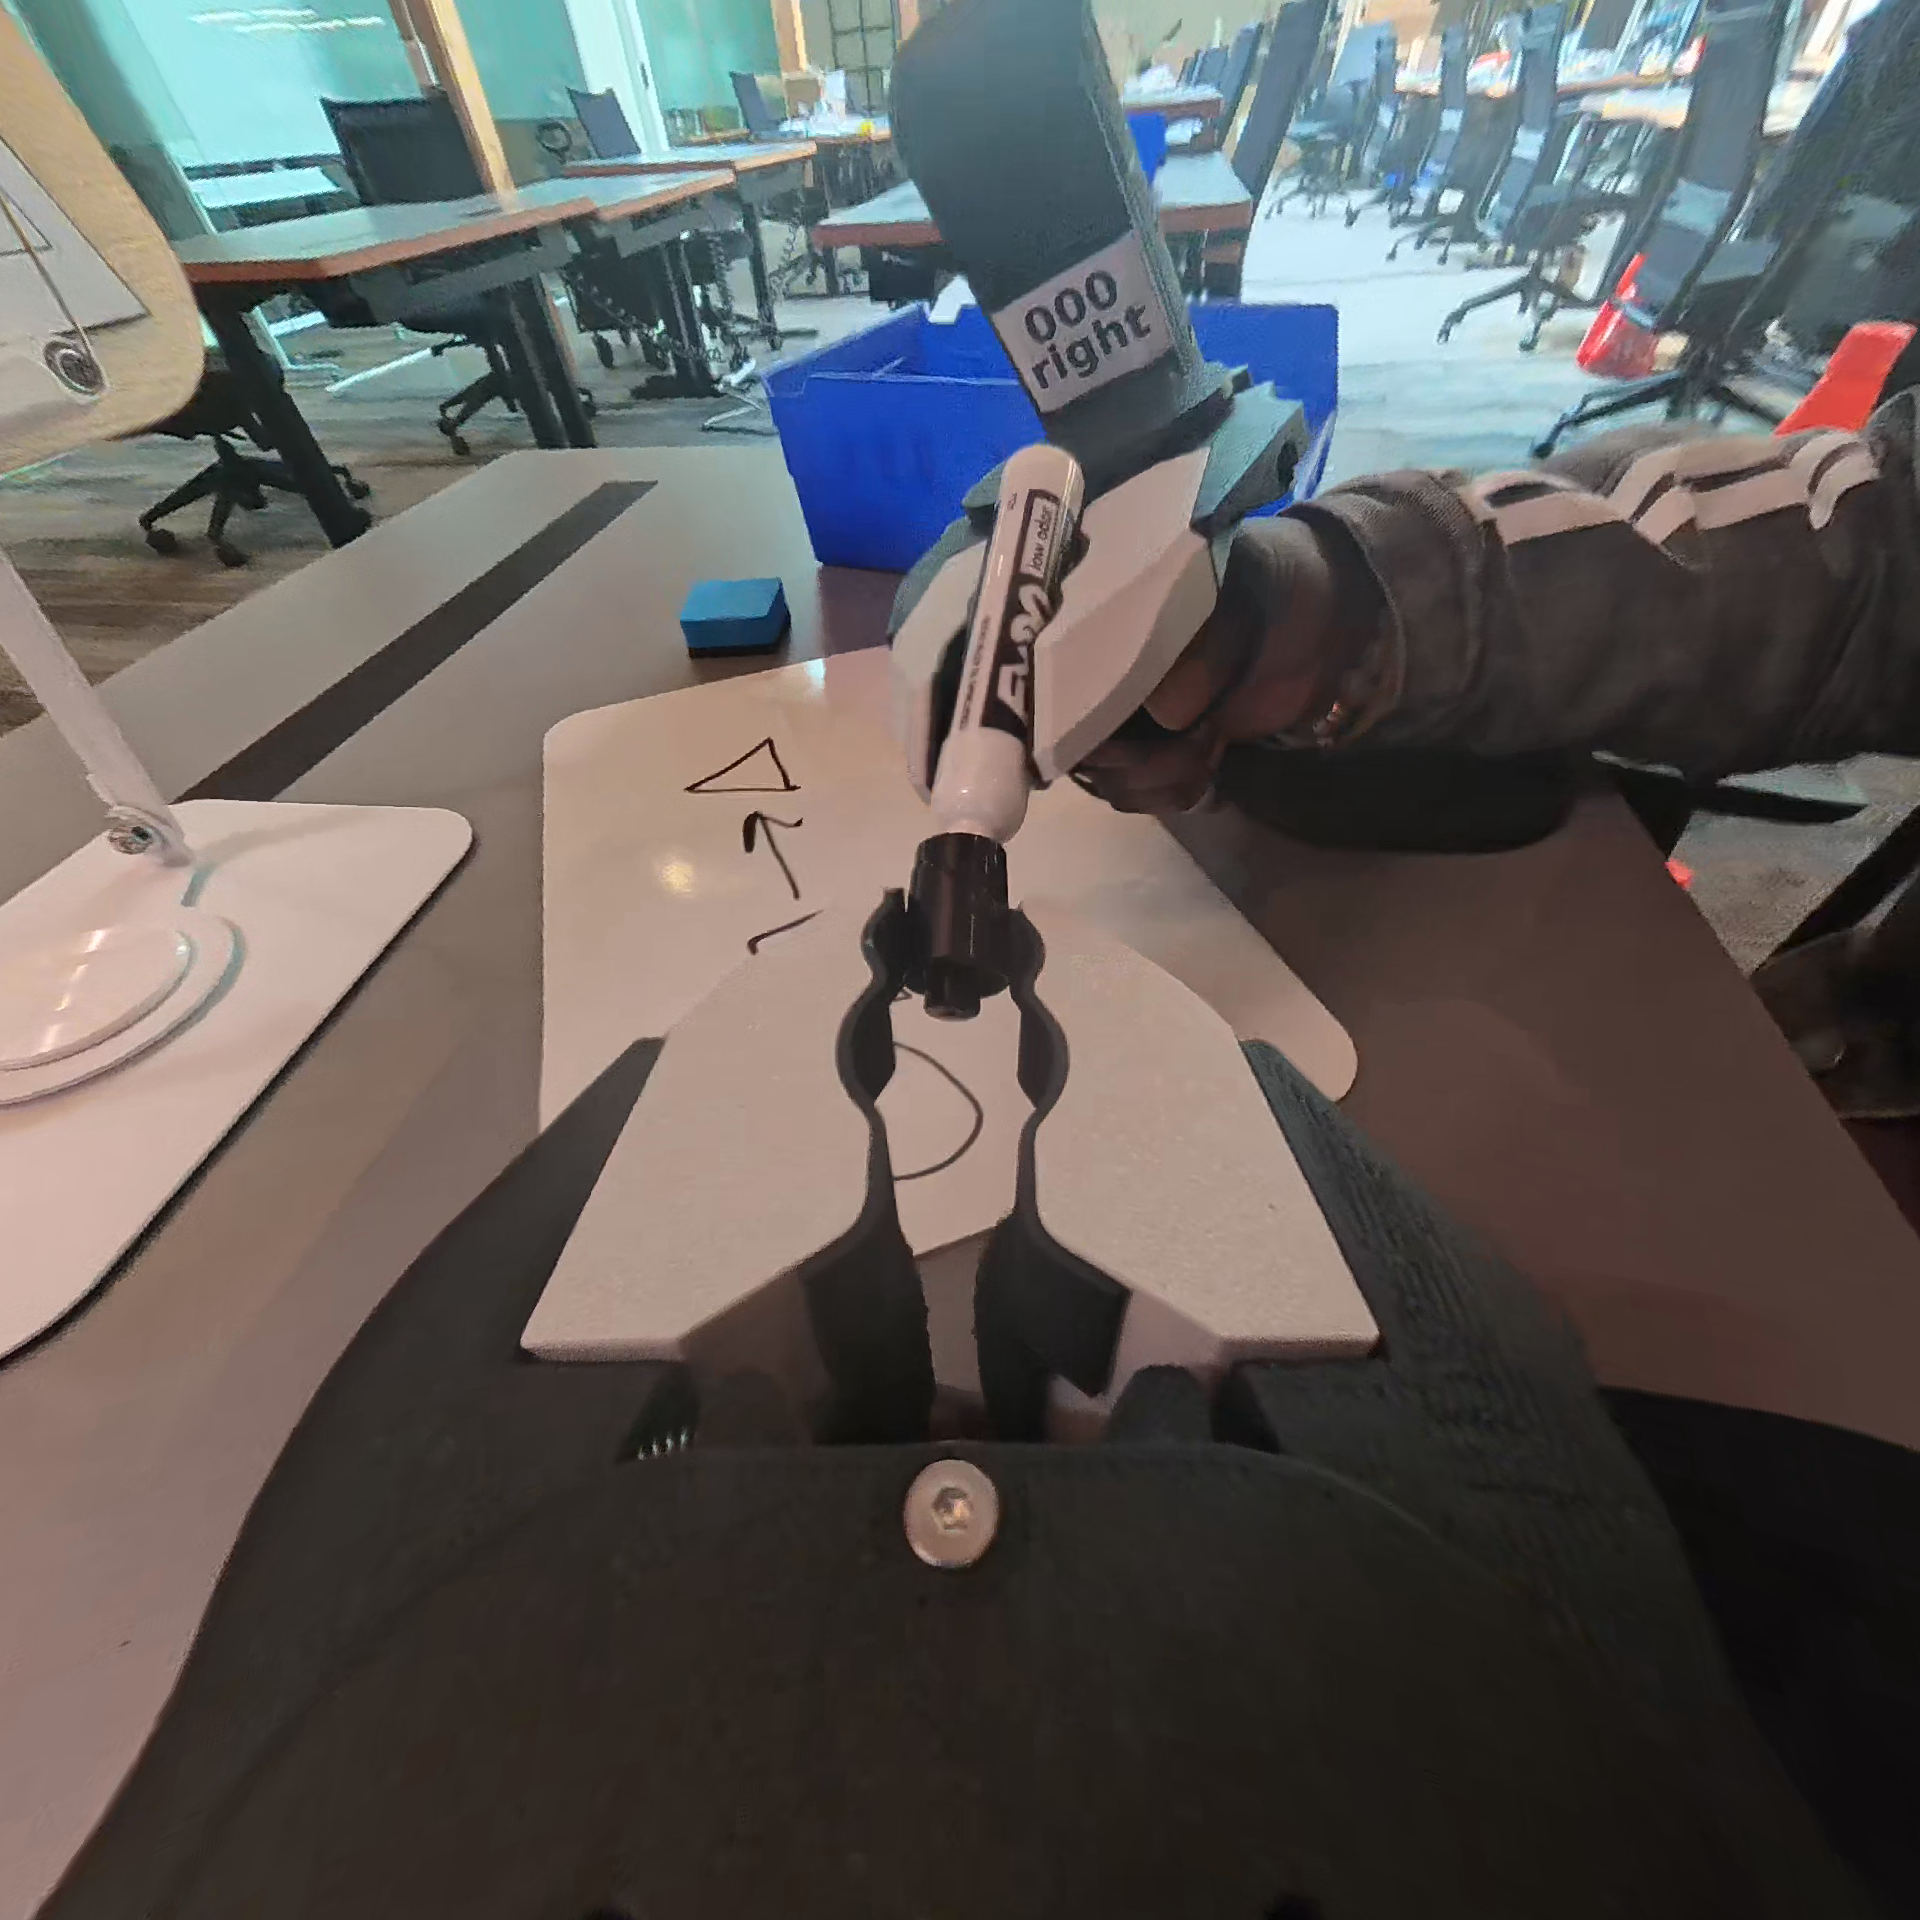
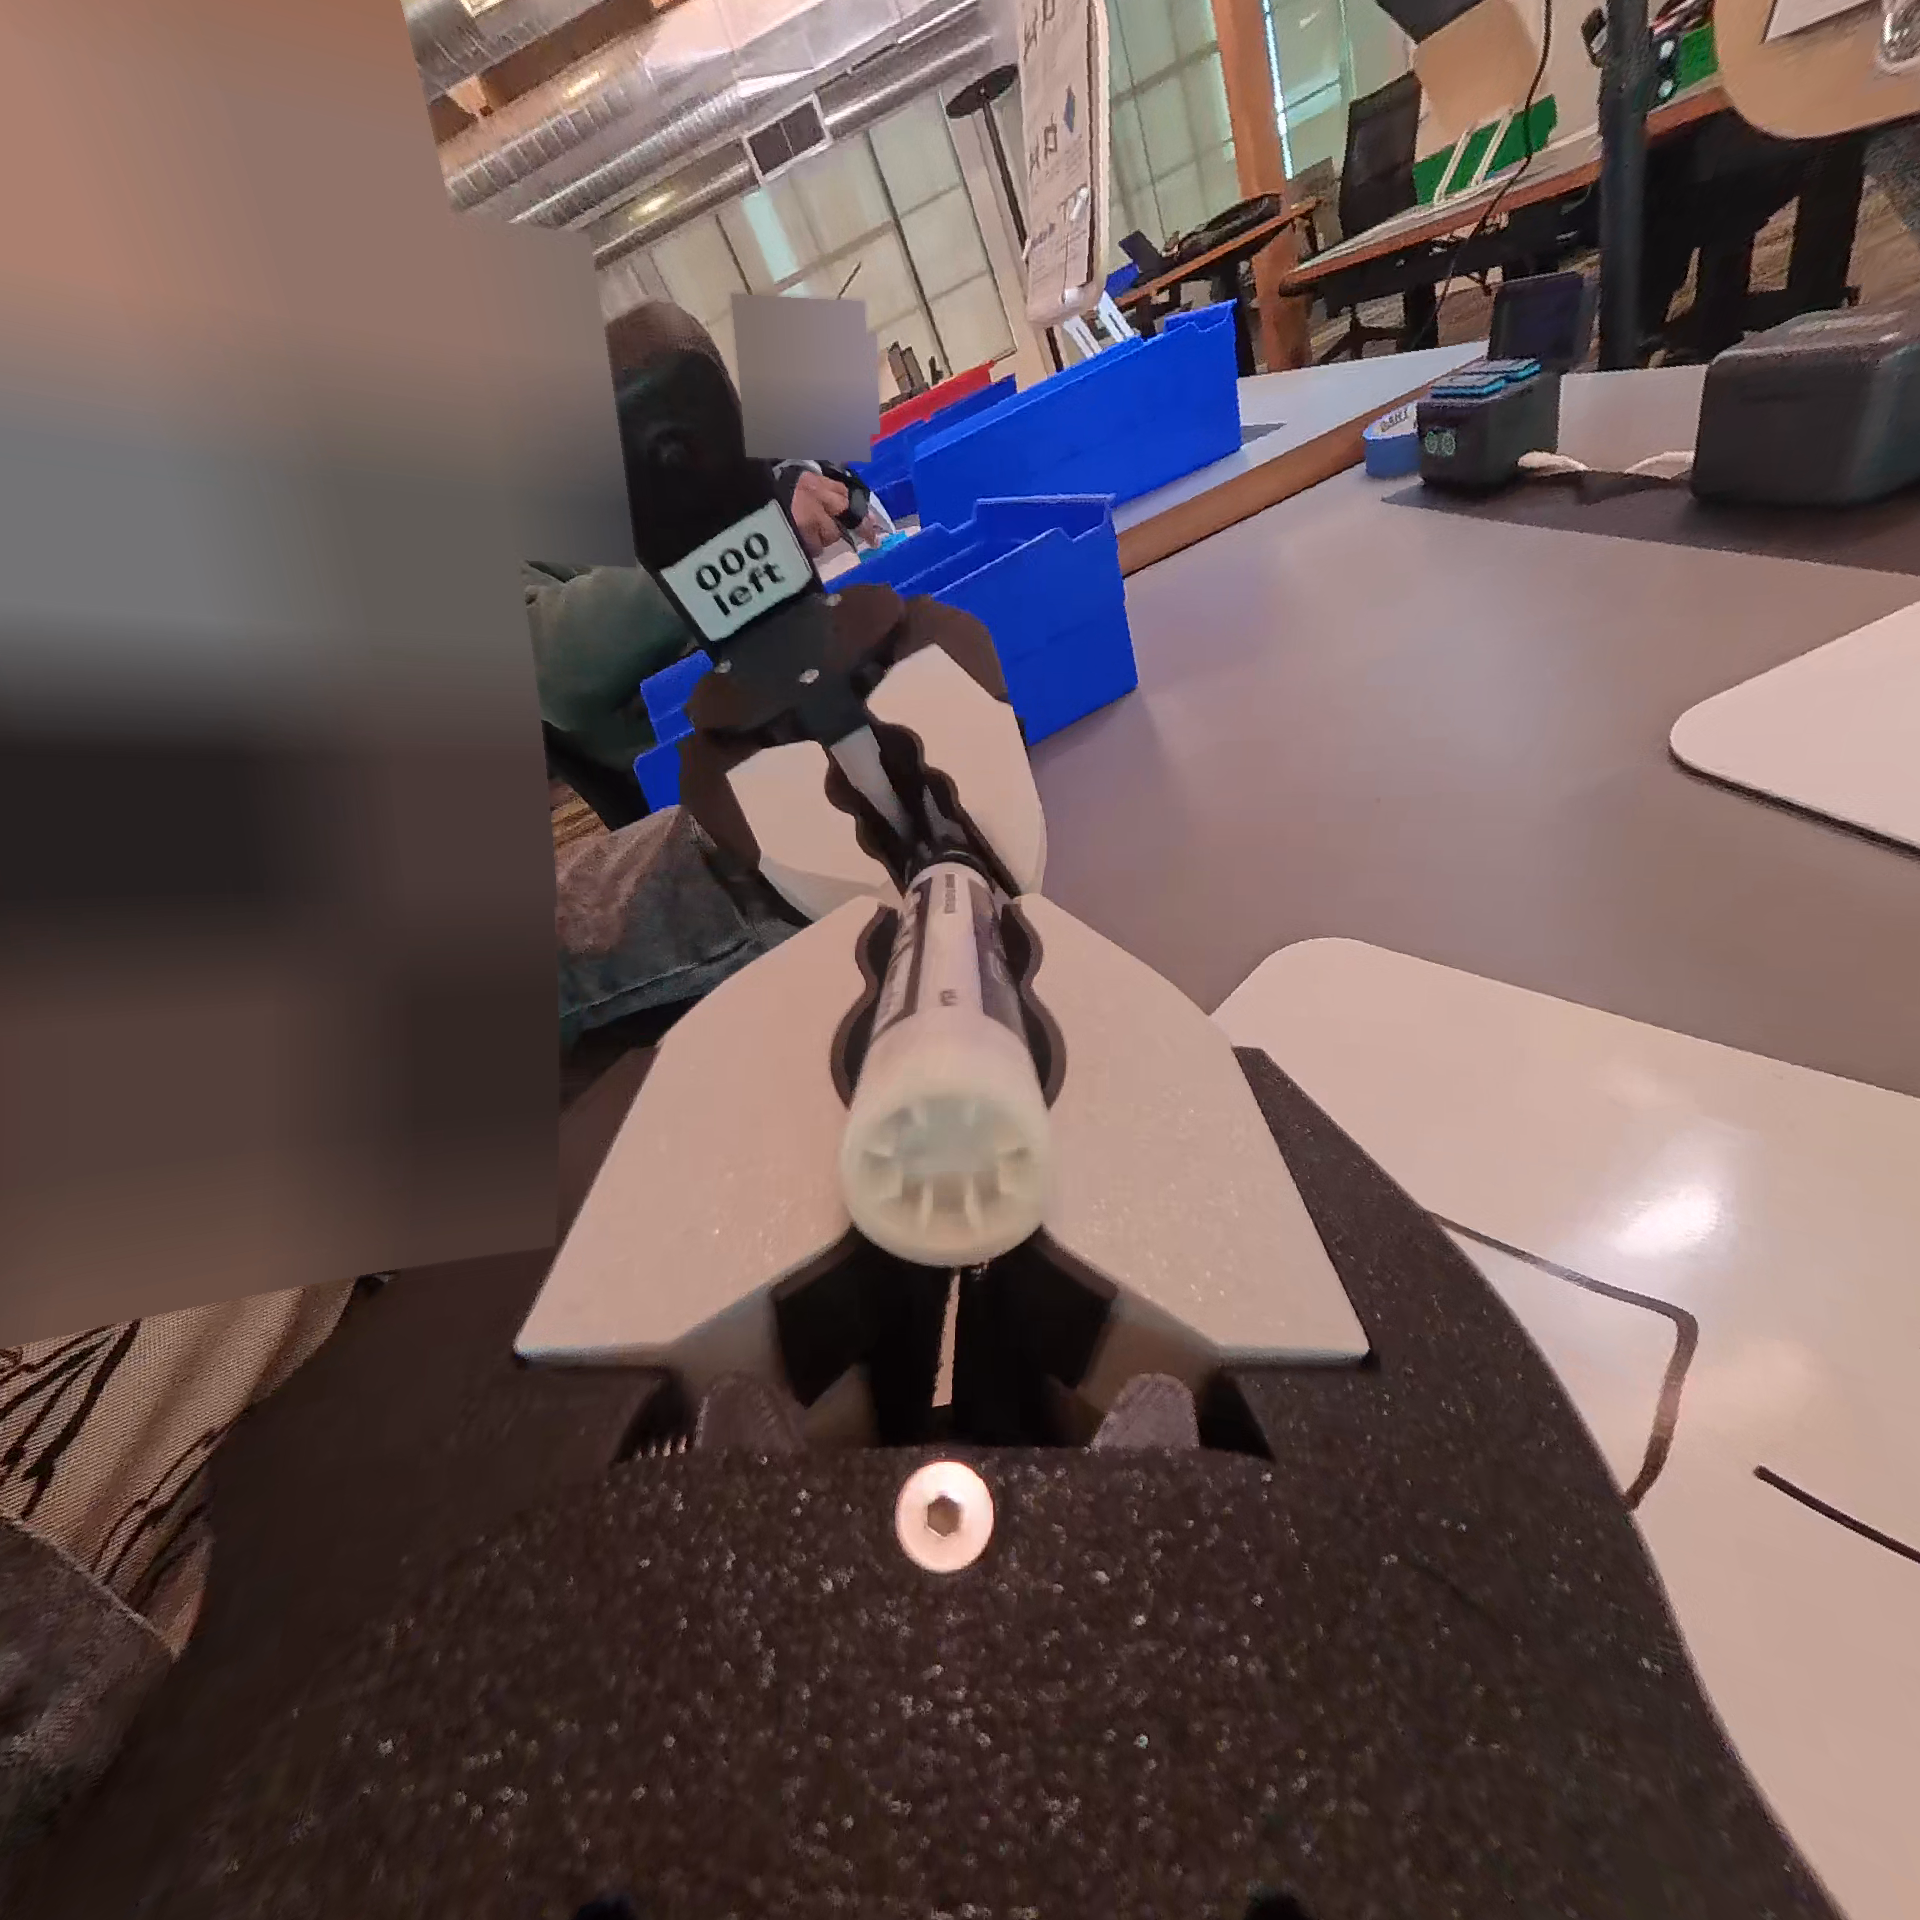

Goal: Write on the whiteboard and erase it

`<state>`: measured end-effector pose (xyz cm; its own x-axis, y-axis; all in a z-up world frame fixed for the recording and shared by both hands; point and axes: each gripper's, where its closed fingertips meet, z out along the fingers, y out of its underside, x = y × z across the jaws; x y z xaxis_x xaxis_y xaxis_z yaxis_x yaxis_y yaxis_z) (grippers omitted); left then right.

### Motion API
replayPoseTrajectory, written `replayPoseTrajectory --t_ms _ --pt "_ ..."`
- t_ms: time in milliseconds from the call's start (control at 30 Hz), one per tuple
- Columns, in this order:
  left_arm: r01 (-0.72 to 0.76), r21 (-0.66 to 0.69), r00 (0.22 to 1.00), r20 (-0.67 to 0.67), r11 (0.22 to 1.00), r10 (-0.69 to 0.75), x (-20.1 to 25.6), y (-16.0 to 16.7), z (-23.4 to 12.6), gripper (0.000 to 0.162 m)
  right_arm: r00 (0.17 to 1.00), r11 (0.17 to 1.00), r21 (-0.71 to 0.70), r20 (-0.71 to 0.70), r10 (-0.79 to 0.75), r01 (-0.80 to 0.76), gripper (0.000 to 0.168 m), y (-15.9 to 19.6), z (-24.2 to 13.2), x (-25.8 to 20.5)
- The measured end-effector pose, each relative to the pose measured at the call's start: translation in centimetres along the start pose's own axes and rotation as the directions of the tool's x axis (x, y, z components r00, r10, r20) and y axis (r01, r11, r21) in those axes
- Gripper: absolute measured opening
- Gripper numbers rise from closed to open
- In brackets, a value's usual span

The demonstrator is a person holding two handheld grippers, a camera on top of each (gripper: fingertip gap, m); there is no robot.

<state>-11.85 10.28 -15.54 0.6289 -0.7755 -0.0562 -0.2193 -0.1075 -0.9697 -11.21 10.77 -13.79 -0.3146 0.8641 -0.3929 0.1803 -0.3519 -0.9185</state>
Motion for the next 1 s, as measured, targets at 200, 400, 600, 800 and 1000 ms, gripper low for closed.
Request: replayPoseTrajectory --t_ms 200,400,600,800,1000 --pt "-0.046 -0.049 0.998 -0.038 0.998 0.044 0.7 0.7 -0.2 0.018 0.996 0.998 -0.024 0.061 0.060 -0.058 0.020 1.0 0.5 -0.3" --pt "-0.043 -0.038 0.992 -0.117 0.998 0.038 1.9 0.8 -0.2 0.018 0.991 0.996 -0.074 0.120 0.051 -0.042 0.020 1.6 0.6 -1.1" --pt "-0.042 -0.058 0.996 -0.082 0.997 0.037 1.6 1.3 0.4 0.018 0.997 0.994 -0.106 0.079 0.018 -0.009 0.020 2.1 0.9 -0.7" --pt "-0.091 -0.013 0.995 -0.053 0.996 0.090 1.6 0.7 0.4 0.018 0.997 0.993 -0.104 0.059 -0.041 0.047 0.020 1.8 1.0 -1.0" --pt "-0.147 -0.010 0.988 -0.058 0.989 0.146 1.7 0.8 0.7 0.020 0.987 0.984 -0.081 0.012 -0.159 0.160 0.038 0.4 -0.1 -1.2"
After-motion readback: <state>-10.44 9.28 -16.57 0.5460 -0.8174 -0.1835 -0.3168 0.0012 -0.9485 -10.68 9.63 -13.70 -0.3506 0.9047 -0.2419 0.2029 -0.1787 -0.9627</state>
